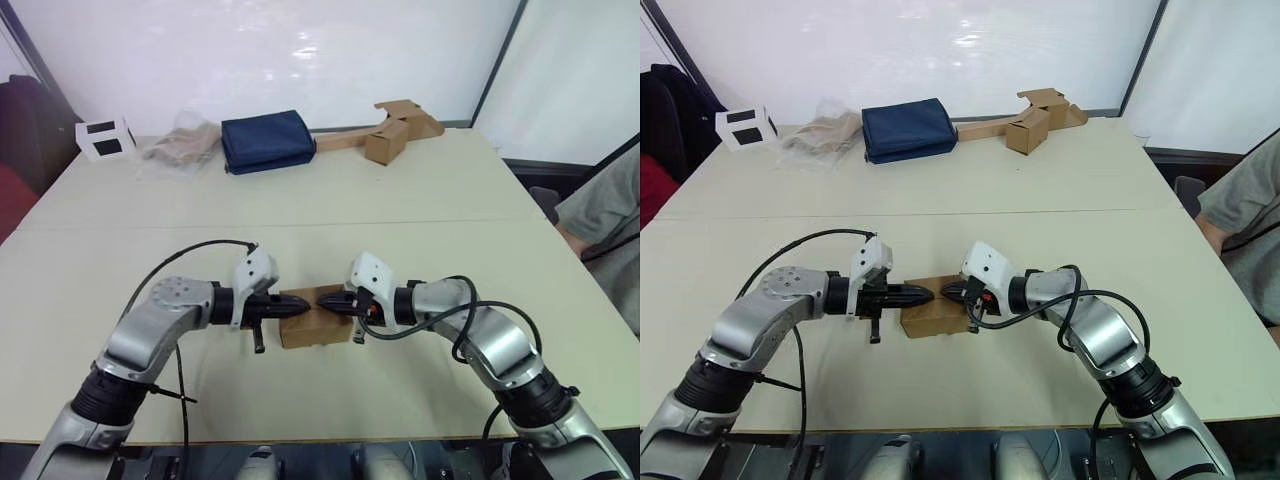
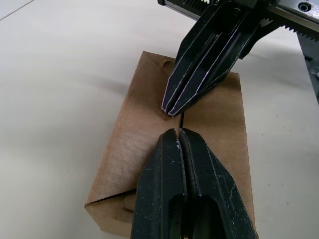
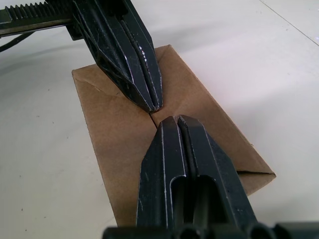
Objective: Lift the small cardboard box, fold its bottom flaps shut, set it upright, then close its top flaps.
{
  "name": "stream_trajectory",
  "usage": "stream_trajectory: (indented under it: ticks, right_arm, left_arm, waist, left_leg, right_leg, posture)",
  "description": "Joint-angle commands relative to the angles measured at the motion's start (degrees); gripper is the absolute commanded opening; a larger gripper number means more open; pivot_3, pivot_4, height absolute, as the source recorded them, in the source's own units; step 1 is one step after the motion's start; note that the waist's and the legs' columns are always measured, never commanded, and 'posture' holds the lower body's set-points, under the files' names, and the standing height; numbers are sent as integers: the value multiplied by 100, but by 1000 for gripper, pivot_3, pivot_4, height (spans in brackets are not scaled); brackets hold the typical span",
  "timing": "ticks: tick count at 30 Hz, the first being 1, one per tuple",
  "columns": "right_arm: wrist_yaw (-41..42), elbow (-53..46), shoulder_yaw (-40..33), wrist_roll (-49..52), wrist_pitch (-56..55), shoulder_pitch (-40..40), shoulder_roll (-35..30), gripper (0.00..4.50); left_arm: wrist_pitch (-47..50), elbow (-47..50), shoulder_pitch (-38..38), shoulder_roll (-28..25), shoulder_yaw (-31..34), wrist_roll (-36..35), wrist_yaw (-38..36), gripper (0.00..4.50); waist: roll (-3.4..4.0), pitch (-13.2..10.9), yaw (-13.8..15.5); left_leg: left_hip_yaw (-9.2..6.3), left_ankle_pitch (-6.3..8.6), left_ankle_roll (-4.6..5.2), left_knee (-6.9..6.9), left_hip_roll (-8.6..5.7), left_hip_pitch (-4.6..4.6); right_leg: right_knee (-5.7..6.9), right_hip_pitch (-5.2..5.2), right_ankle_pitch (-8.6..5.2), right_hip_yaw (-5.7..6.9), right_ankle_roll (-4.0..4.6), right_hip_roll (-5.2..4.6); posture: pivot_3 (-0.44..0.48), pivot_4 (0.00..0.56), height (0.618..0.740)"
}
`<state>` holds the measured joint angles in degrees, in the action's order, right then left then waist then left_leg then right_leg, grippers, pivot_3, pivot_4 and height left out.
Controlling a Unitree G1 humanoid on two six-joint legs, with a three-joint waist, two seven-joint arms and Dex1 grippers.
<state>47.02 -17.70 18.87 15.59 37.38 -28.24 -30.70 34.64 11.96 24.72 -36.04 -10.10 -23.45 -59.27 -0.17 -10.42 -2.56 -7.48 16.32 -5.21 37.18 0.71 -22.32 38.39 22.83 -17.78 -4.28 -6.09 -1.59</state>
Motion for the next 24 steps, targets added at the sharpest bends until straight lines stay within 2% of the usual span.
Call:
stream_trajectory:
  ticks: [1, 7, 10, 13, 16, 19, 22, 24]
  right_arm:
    - [7, -25, -34, -54, -31, -29, 9, 0]
    - [-21, -27, -341, 185, 41, -48, 130, 0]
    - [-54, -156, -826, 669, 185, -35, 320, 0]
    - [-203, -322, -1470, 1197, 369, -15, 485, 0]
    - [-420, -492, -2229, 1759, 511, 131, 559, 0]
    - [-569, -740, -2772, 2243, 735, 411, 468, 0]
    - [-405, -1038, -3039, 2317, 926, 1255, -65, 0]
    - [-182, -1120, -3108, 2384, 1068, 1933, -458, 0]
  left_arm:
    - [-15, 23, -94, -84, 56, 25, 9, 45]
    - [197, 185, 12, 131, 660, -636, 131, 45]
    - [419, 247, 140, 248, 1054, -917, 453, 45]
    - [260, 365, 114, 346, 1536, -865, 1032, 45]
    - [81, 735, -335, 76, 1615, -536, 1252, 45]
    - [429, 845, -716, -60, 1828, -896, 1224, 45]
    - [940, 542, -1086, -298, 2312, -1304, 1136, 45]
    - [622, 537, -1637, -799, 2231, -927, 794, 45]
  waist:
    - [0, 0, 0]
    - [0, 0, 0]
    - [0, 0, 0]
    - [0, 0, 2]
    - [0, 0, 2]
    - [0, 0, 4]
    - [0, 0, 33]
    - [0, 0, 17]
  left_leg:
    - [0, 0, 0, 0, 0, 0]
    - [0, 0, 0, 0, 0, 0]
    - [0, 0, 0, 0, 1, 0]
    - [-1, 0, 0, 1, 0, 0]
    - [-1, 0, 0, -1, 1, -1]
    - [0, 0, 0, -6, 1, -1]
    - [-2, 0, 0, -4, 1, 0]
    - [-1, 1, 1, -4, 0, 0]
  right_leg:
    - [0, 0, 0, 0, 0, 0]
    - [1, 0, 0, 0, 0, 0]
    - [1, 0, 0, 0, 0, 0]
    - [1, -1, 0, 0, 0, -1]
    - [-2, 0, 0, 0, 0, -3]
    - [-5, 0, 0, -1, 0, -3]
    - [-4, -4, 0, 2, 0, -2]
    - [-7, -6, 0, 2, 0, -2]
  posture:
    - [0, 150, 740]
    - [0, 150, 740]
    - [0, 150, 740]
    - [0, 150, 740]
    - [0, 150, 740]
    - [0, 150, 740]
    - [0, 150, 740]
    - [0, 150, 740]
